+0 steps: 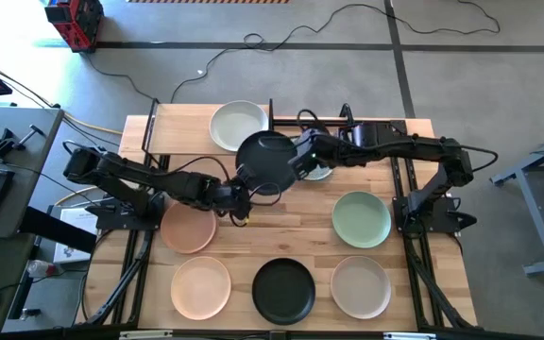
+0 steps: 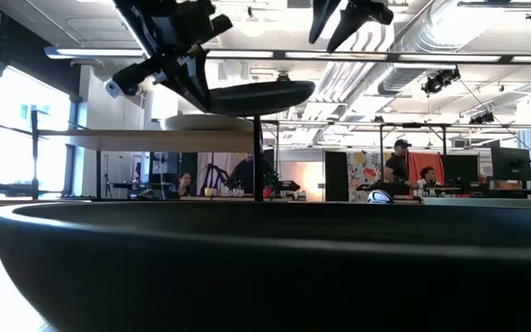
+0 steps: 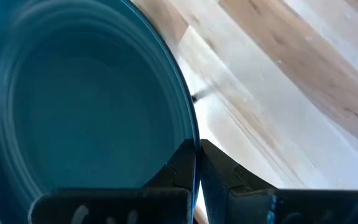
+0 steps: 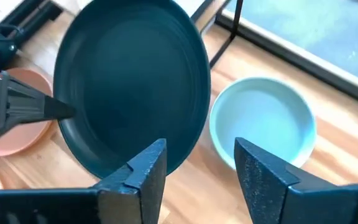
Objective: Place and stack plates onto a shelf
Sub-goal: Stack the dark blue plate on top of the white plate on the shelf
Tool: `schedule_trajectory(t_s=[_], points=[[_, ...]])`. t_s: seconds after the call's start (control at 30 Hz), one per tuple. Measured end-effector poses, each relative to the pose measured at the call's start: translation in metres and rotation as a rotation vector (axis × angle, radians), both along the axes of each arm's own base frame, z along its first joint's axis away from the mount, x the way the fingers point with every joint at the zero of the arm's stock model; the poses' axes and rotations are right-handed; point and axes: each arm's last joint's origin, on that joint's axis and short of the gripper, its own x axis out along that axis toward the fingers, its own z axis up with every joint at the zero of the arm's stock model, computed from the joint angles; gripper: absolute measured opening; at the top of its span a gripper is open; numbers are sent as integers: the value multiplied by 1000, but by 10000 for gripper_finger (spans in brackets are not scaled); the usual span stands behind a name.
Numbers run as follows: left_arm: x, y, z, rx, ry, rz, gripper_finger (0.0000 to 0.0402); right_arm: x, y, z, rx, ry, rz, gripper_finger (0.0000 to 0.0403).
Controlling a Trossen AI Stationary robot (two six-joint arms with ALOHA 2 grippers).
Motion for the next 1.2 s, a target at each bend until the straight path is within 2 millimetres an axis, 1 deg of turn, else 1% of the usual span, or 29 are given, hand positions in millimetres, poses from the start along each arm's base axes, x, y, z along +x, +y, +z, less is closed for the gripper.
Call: schedule_trajectory(t_s=[0.1, 0.23, 0.33, 0.57, 0.77, 0.87, 1.0, 1.1, 1.2], points=[[0, 9, 3, -10, -15, 75, 1, -1, -8, 7, -27, -6, 6, 167], [0, 25, 17, -30, -14, 163, 1, -4, -21, 15, -57, -9, 11, 167], [1, 38, 32, -36, -25, 214, 1, -6, -32, 19, -77, -5, 6, 167], [2, 67, 63, -100, -80, 287, 1, -12, -58, 19, -83, 29, 15, 167], [-7, 99, 82, -152, -97, 402, 1, -18, -77, 18, -82, 51, 21, 167], [-14, 114, 86, -199, -97, 467, 1, -21, -85, 18, -70, 57, 36, 167], [-21, 128, 87, -283, -99, 518, 1, -24, -95, 18, -72, 71, 49, 167], [-26, 133, 84, -364, -89, 545, 1, -27, -101, 18, -84, 85, 55, 167], [-28, 133, 83, -434, -89, 570, 1, -30, -107, 18, -87, 95, 64, 167]])
